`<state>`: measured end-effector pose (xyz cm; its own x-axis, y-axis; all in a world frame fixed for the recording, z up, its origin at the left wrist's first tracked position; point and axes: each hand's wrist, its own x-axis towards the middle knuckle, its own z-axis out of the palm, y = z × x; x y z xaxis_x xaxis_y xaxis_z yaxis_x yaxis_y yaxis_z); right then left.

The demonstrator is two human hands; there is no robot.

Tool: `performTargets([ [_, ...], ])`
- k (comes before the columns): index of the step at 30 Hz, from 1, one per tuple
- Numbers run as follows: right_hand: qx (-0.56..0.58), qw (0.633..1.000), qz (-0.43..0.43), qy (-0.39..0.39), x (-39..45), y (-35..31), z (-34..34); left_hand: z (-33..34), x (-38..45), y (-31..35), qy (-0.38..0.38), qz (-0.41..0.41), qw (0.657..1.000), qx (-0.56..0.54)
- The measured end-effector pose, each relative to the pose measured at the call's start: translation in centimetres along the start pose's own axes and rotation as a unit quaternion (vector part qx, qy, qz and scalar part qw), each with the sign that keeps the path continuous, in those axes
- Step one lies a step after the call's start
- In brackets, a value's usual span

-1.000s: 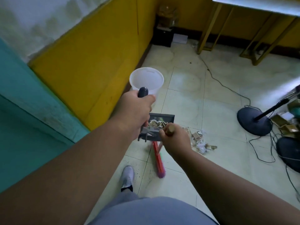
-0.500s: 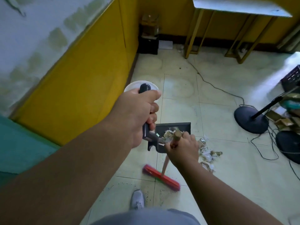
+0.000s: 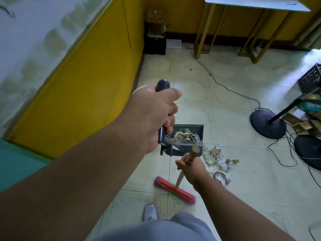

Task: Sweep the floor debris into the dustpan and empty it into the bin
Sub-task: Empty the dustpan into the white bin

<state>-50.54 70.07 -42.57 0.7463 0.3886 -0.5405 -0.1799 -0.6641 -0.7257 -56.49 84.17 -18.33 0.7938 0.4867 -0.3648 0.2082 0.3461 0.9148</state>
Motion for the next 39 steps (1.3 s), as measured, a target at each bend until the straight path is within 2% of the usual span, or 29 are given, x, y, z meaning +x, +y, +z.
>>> performTargets([
  [2,-0.007,1.0,-0.016,0.001,0.9,-0.3,0.3,-0.3,0.3,0.4,0.009,0.005,1.0,-0.007],
  [7,0.047,0.995,-0.042,-0.083,3.3,-2.8,1.3,-0.6,0.7,1.3,-0.007,0.013,0.999,-0.035],
  [17,0.097,0.994,-0.044,0.008,6.0,-6.6,1.6,-3.9,1.8,2.0,0.043,0.012,0.991,-0.125],
  [25,0.056,0.996,-0.064,0.033,8.7,-12.4,1.3,-6.9,1.0,2.5,0.104,0.068,0.977,-0.175],
  [31,0.05,0.994,-0.09,0.035,11.1,-16.5,0.8,-8.1,2.3,3.4,0.158,0.083,0.962,-0.209],
  [39,0.006,0.993,-0.111,0.031,15.9,-18.7,1.3,-8.5,5.1,3.3,0.212,0.088,0.943,-0.24],
])
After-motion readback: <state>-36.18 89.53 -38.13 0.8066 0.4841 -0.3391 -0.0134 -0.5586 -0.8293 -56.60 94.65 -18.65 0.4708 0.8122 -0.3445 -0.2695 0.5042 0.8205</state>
